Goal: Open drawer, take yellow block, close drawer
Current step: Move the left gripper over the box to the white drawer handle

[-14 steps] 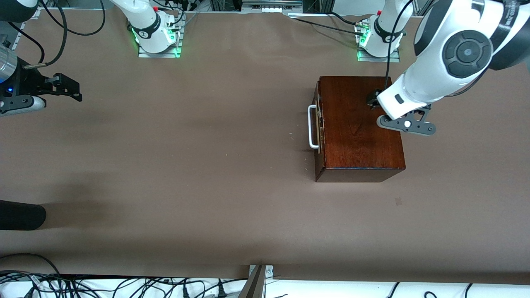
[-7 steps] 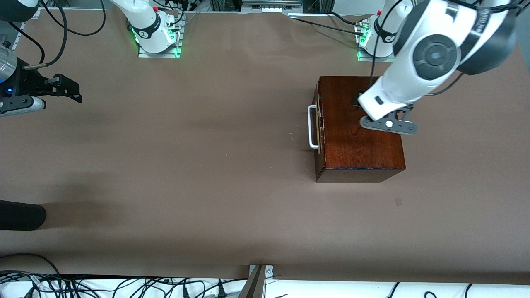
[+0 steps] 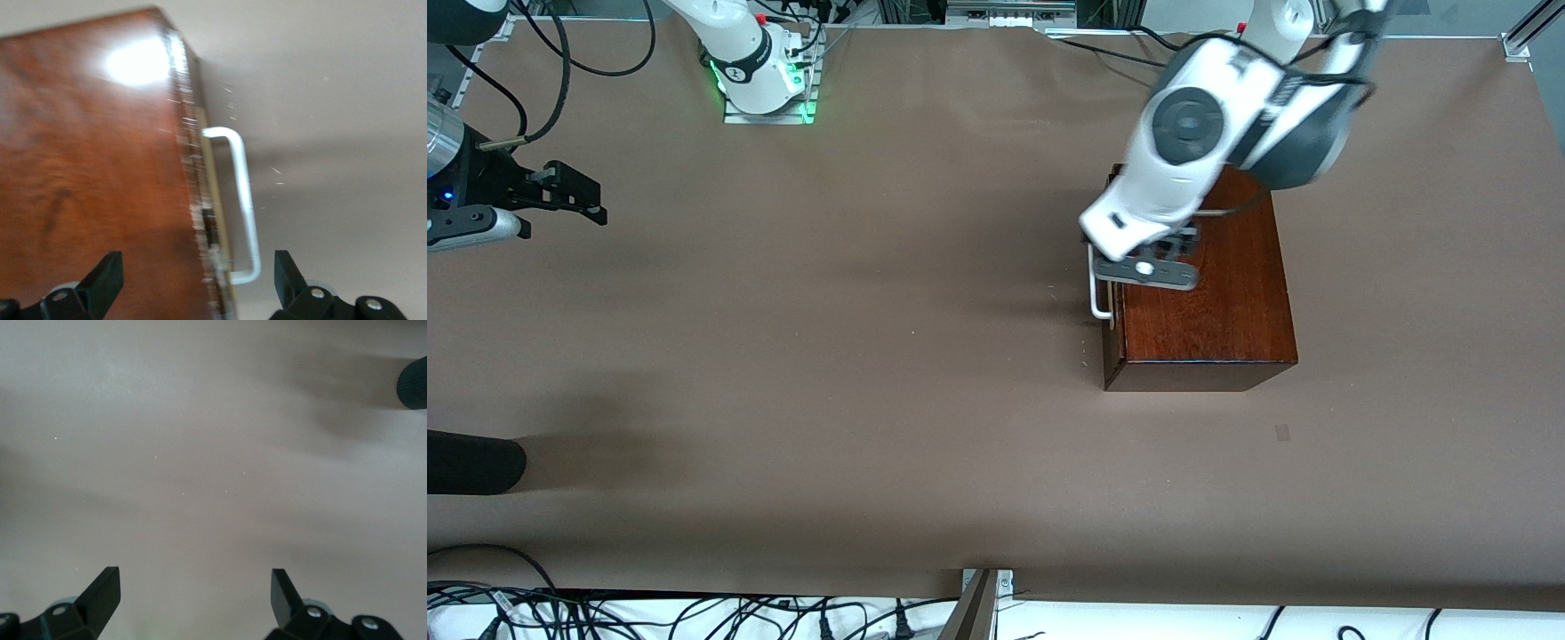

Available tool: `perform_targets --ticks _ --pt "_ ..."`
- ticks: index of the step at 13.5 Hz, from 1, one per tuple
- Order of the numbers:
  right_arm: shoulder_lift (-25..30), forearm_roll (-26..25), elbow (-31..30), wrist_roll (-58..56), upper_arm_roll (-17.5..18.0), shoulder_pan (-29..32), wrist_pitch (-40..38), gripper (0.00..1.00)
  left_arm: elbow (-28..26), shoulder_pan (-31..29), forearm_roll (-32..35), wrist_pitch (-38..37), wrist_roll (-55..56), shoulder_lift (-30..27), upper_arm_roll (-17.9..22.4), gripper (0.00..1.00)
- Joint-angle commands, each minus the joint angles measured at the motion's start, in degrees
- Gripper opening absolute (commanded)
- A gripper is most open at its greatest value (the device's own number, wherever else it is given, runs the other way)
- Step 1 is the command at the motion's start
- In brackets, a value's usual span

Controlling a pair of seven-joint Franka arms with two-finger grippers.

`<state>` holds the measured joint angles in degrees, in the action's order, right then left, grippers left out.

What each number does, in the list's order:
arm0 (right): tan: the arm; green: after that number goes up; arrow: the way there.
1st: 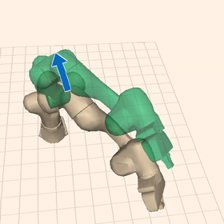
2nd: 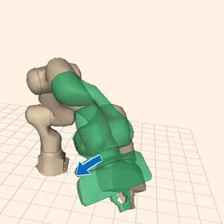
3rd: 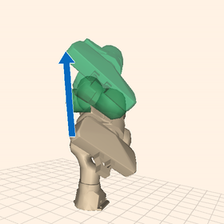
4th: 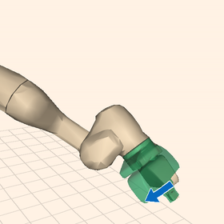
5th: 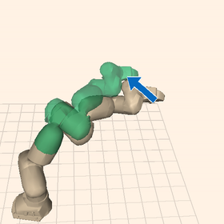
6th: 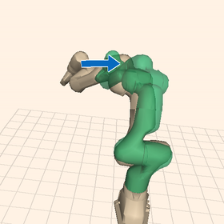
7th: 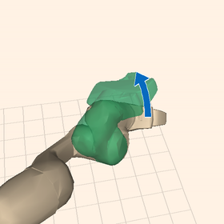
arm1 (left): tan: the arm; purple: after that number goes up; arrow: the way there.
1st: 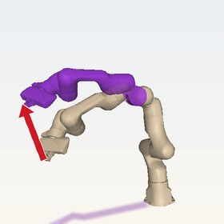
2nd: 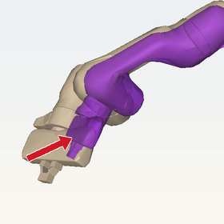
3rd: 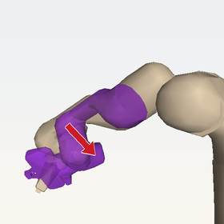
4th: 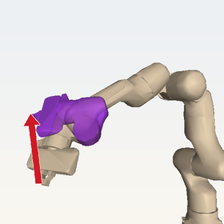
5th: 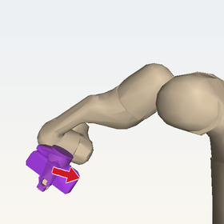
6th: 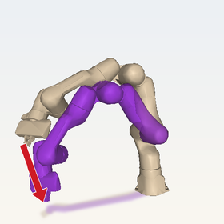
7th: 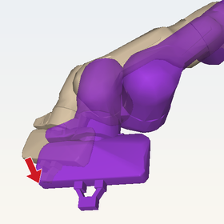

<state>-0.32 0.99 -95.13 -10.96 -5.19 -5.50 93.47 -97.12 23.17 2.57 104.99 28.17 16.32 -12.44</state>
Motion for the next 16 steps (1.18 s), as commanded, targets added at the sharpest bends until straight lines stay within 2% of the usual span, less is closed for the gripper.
perform_targets --ticks 1,3,7,9,16 --pt "-0.2 1.0 0.7 0.8 0.0 0.0 0.2 1.0 1.5 4.6 4.2 1.1 7.5 3.0 0.3 1.0" --pt "-0.2 1.0 0.7 0.8 0.0 0.0 0.2 1.0 0.8 8.3 10.6 1.1 10.1 5.2 0.3 1.0" --pt "-0.2 0.9 0.7 0.8 -0.1 0.0 0.1 1.0 0.9 10.8 11.9 3.4 14.2 9.1 0.4 1.0" --pt "-0.2 1.0 0.7 0.8 -0.2 0.0 0.0 1.0 -0.2 10.8 17.3 3.6 14.6 10.2 0.4 1.0" --pt "-0.2 0.9 0.7 0.8 -0.2 0.0 -0.2 1.0 -0.2 10.9 19.1 6.8 17.4 13.4 0.4 1.0"
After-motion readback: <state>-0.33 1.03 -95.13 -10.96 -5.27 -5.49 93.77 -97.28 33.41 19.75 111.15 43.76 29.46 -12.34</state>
